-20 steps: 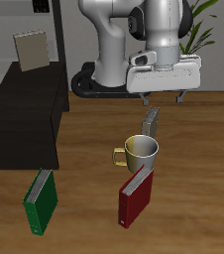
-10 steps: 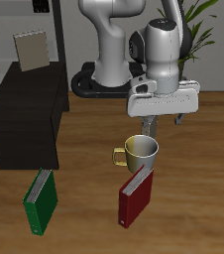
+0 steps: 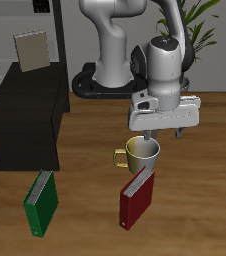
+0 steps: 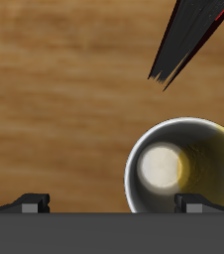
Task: Place the left yellow book upright on top of the shelf and place the white-yellow mug on top of the shelf
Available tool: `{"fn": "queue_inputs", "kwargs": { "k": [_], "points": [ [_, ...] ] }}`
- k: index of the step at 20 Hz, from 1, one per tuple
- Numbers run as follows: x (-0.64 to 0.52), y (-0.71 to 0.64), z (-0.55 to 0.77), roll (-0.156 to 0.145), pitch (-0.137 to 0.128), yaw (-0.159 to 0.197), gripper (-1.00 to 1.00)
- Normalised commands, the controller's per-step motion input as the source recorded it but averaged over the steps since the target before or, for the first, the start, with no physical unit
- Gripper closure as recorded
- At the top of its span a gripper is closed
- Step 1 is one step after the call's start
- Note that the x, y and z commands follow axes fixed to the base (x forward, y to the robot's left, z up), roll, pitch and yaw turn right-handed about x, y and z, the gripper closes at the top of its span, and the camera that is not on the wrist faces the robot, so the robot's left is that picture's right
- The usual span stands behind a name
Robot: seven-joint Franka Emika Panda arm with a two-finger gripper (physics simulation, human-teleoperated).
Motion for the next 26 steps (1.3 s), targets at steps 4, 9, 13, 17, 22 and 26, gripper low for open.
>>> {"fn": "queue_inputs", "kwargs": {
  "k": [4,9,13,17,22,26],
  "points": [
    [0.15,-0.11,-0.25,-0.035,0.053,0.039,-1.0],
    [0.07,-0.07,-0.24,-0.002,0.065,0.013,-1.0],
    [0.07,0.03,-0.38,0.005,0.08,0.019,-1.0],
    [-0.06,0.01,-0.12,0.0,0.023,0.005,1.0],
    [-0.05,0.02,0.06,0.01,0.01,-0.004,1.0],
    [-0.07,-0.04,0.13,0.002,-0.007,-0.013,1.0]
  ]
}}
